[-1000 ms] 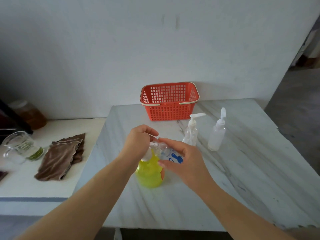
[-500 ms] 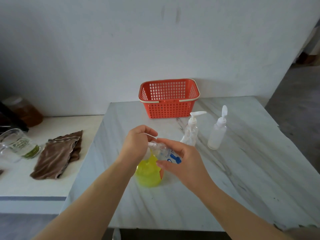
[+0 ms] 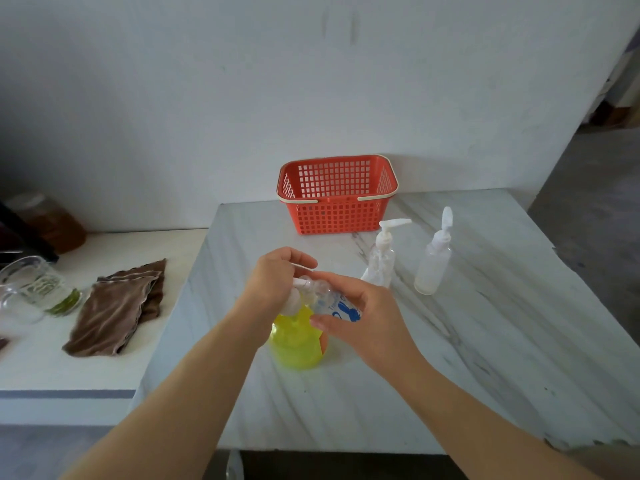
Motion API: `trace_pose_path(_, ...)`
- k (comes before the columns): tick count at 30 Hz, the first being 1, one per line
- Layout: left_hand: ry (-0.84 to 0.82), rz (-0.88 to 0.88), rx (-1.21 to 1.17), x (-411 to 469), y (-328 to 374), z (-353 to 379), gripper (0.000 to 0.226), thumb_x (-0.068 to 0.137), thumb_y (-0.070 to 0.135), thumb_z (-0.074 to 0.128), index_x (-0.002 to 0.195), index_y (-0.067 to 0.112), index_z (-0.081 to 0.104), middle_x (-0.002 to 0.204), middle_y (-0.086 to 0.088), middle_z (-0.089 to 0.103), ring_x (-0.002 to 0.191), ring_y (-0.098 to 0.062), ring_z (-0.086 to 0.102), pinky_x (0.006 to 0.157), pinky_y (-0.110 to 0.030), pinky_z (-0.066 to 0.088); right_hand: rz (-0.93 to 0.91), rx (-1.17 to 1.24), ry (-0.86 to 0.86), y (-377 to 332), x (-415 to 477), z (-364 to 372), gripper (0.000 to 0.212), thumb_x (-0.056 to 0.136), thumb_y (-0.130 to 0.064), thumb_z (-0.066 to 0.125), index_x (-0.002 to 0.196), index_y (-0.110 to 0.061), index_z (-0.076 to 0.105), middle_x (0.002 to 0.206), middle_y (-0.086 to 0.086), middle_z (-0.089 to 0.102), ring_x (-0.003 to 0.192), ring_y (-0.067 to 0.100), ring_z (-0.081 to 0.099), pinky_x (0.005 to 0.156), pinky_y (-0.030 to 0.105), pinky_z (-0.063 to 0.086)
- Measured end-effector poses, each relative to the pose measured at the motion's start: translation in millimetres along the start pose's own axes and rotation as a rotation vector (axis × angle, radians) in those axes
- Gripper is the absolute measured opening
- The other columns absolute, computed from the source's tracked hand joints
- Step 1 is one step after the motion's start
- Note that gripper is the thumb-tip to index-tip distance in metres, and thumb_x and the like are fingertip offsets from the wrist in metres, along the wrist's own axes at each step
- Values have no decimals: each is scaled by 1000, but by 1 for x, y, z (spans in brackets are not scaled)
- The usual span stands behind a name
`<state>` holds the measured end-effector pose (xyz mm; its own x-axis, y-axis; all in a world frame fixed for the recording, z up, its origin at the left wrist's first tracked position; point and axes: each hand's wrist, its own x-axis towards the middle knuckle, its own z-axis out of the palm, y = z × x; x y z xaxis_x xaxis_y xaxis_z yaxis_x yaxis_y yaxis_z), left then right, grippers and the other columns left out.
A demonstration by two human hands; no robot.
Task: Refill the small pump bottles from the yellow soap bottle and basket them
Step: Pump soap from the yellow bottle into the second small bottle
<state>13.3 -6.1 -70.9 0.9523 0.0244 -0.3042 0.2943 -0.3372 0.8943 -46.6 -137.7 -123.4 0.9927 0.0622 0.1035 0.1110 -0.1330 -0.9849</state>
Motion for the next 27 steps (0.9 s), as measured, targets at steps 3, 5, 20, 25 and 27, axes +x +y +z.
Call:
trace_pose_path(3,-5,9,7,-1,-4,4,39,84,-7,30,80,12,63,79,-9,65,64,-25,55,56,-26,42,8,-17,6,4,-1,-1,53,72,-8,80,120,-26,66,105,-4,72,96,10,68,86,26,54)
trace_pose_path(5,-5,9,19,-1,-4,5,39,83,-7,29,80,12,63,80,-10,66,67,-25,55,58,-27,42,8,-19,13,5,-2,-2,53,72,-7,80,120,-25,66,105,-4,72,96,9,68,85,23,54)
trace_pose_path(20,23,32,45,-3,3,1,37,83,-6,34,77,15,63,73,-4,65,69,-23,55,66,-28,44,-30,17,31,-6,-3,-2,52,72,-3,79,115,-29,67,102,-8,73,93,6,68,82,17,53)
trace_pose_path(25,24,22,46,-3,-3,4,39,82,-8,29,83,11,63,74,-6,64,68,-25,53,57,-26,41,-2,-9,35,-2,-3,-1,53,70,-5,81,112,-34,67,102,-8,72,93,5,68,83,19,53)
trace_pose_path(27,25,15,48,-4,-3,4,40,82,-7,28,83,11,64,74,-6,63,68,-25,54,56,-25,41,3,-14,40,-1,-2,-1,53,70,-5,81,111,-36,66,102,-9,72,93,5,68,83,19,53)
